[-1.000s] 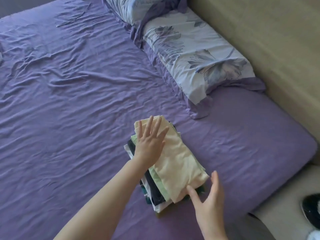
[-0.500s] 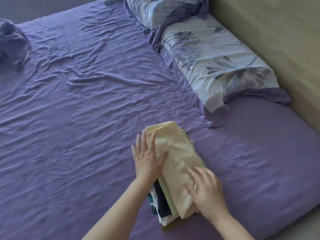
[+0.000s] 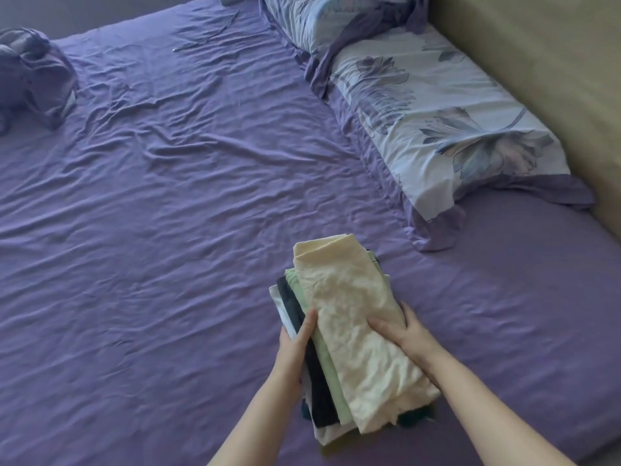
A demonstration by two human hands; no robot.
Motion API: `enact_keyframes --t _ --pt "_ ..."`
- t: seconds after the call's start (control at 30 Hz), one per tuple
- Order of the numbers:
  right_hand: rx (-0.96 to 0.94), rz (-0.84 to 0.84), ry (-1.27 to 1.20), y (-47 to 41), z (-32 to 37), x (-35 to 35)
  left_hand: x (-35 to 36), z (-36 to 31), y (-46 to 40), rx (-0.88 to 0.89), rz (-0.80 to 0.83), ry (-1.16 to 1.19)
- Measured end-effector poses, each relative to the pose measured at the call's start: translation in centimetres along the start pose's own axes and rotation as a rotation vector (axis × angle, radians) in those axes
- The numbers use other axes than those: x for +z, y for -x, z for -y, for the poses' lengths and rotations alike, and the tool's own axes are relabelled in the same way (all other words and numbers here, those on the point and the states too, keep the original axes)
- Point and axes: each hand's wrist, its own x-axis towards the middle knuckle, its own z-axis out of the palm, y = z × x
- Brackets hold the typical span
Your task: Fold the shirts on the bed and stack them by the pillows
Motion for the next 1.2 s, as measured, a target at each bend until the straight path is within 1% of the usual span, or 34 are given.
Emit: enact_keyframes --t 0.17,0.27,0.33,0.53,0.77,0.9,1.0,1.07,1.17,1.2 --pt "-0.088 0.03 -0.083 1.7 0.6 -1.1 1.7 -0.6 1.0 0.066 0.013 -0.018" --pt "-0.101 0.017 -0.089 2.4 1.4 -3.7 4.3 -1.2 1.9 0.116 0.092 -0.031" --pt "-0.114 0.011 -0.093 2.9 2.2 -6.3 6.8 -1.4 2.2 0.126 0.119 -0.03" --pt "-0.126 -0.085 -0.005 4.5 3.7 -16.6 16.6 -0.7 2.6 0.14 0.206 -0.069" --pt "-0.117 -0.184 0.067 4.5 2.4 -27.9 27.9 2.4 1.8 0.06 0.249 -0.06" --pt "-0.078 -0.214 0.143 2.6 0.0 -31.5 31.6 5.4 0.2 0.031 0.204 -0.132" --pt "-0.084 -0.238 0.257 0.7 -2.3 -32.0 32.4 7.3 -1.4 0.017 0.094 -0.246" --pt "-0.07 -0.27 0.321 -0.1 -2.8 -31.9 32.5 7.5 -2.0 0.037 0.067 -0.265" --pt "-0.02 -0.335 0.522 -0.2 -2.6 -31.2 32.4 7.5 -1.7 0.08 0.051 -0.315" --pt "-0.008 -0.362 0.619 0.2 -2.1 -31.1 32.3 7.3 -1.6 0.087 0.011 -0.361"
